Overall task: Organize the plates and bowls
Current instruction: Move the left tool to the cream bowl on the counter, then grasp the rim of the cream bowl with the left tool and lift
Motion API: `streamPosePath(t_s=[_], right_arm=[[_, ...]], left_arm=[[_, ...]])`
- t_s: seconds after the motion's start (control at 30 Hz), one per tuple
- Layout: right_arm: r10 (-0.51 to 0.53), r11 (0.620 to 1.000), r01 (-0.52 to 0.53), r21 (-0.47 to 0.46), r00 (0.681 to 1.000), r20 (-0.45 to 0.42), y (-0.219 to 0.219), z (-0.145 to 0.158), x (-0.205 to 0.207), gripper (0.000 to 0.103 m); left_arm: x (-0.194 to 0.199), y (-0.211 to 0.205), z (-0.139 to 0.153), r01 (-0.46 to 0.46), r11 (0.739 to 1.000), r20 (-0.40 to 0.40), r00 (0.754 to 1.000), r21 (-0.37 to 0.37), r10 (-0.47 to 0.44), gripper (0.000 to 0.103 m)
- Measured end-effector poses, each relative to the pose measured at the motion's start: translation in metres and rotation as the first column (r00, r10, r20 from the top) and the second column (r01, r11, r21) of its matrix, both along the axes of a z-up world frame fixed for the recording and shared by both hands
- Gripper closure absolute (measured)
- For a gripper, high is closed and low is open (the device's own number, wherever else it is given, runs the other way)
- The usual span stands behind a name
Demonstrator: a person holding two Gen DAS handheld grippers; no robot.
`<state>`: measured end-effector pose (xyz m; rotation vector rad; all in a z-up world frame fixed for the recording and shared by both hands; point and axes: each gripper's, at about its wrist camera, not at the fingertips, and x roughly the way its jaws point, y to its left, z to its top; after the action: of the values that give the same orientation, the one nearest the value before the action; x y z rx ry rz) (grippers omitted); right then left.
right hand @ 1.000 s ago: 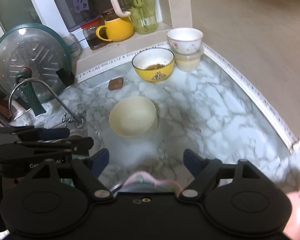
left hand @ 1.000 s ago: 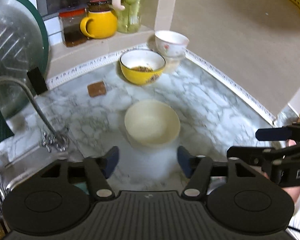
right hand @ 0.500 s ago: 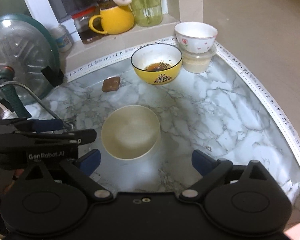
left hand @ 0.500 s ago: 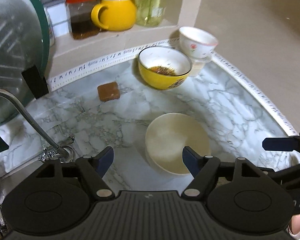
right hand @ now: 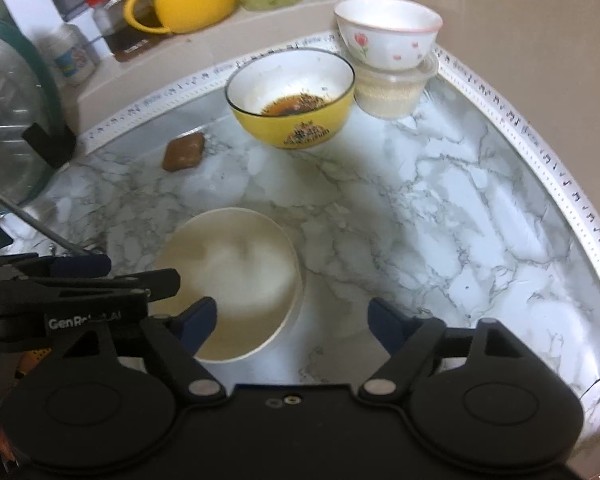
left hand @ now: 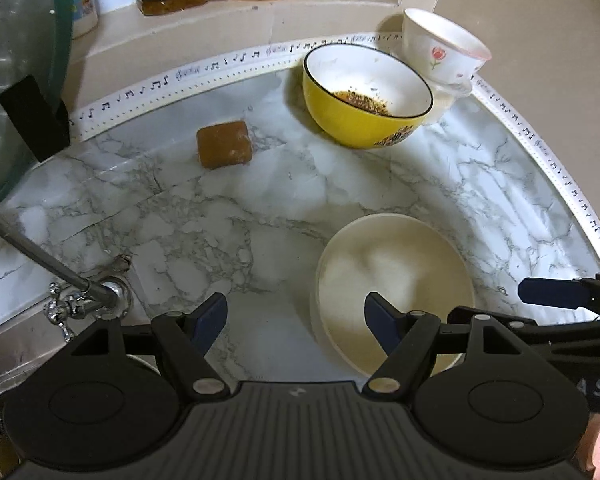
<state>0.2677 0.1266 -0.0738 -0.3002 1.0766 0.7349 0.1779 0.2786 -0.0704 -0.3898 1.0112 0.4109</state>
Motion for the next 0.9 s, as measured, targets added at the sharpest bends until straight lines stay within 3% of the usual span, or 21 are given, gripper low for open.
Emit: streamPosePath(t_s=[0.1,0.27,0.37,0.63,0.8,0.9], right_arm=[[-0.015,1.000,0.015,-0.011,1.000,-0.019,0.002,-0.009,0.006,0.032],[-0.014,1.000,0.013,-0.020,0.999,-0.043,0.005,-0.017,0.009,0.045],[-0.009,1.000,0.008,-0.020,0.999,-0.047,0.006,-0.019,0.009,0.058],[-0.015,1.000,0.014,-0.023,0.999,-0.044,0.007,-0.021,0.010,0.081],[-0.011,1.000,0.010,-0.017,0.999,-0.043,0.008,-0.020,0.008,0.086],[-0.007,1.000,0.006,-0.013,0.999,-0.045,0.008,-0.019,0.006,0.094]], left_arm=[[0.005,-0.001,-0.006,0.002,1.000,-0.013,1.000,0.012,-0.001,0.029],[0.011,-0.001,-0.012,0.008,1.000,-0.030,1.000,0.001,-0.008,0.043],[0.013,-0.001,-0.015,0.013,1.000,-0.037,0.999,-0.001,-0.013,0.053],[0.015,-0.004,-0.018,0.019,1.000,-0.056,0.998,-0.012,-0.020,0.085],[0.015,-0.008,-0.018,0.040,0.999,-0.061,0.997,-0.010,-0.041,0.094],[0.014,-0.010,-0.017,0.040,0.999,-0.062,0.997,-0.009,-0.041,0.094]])
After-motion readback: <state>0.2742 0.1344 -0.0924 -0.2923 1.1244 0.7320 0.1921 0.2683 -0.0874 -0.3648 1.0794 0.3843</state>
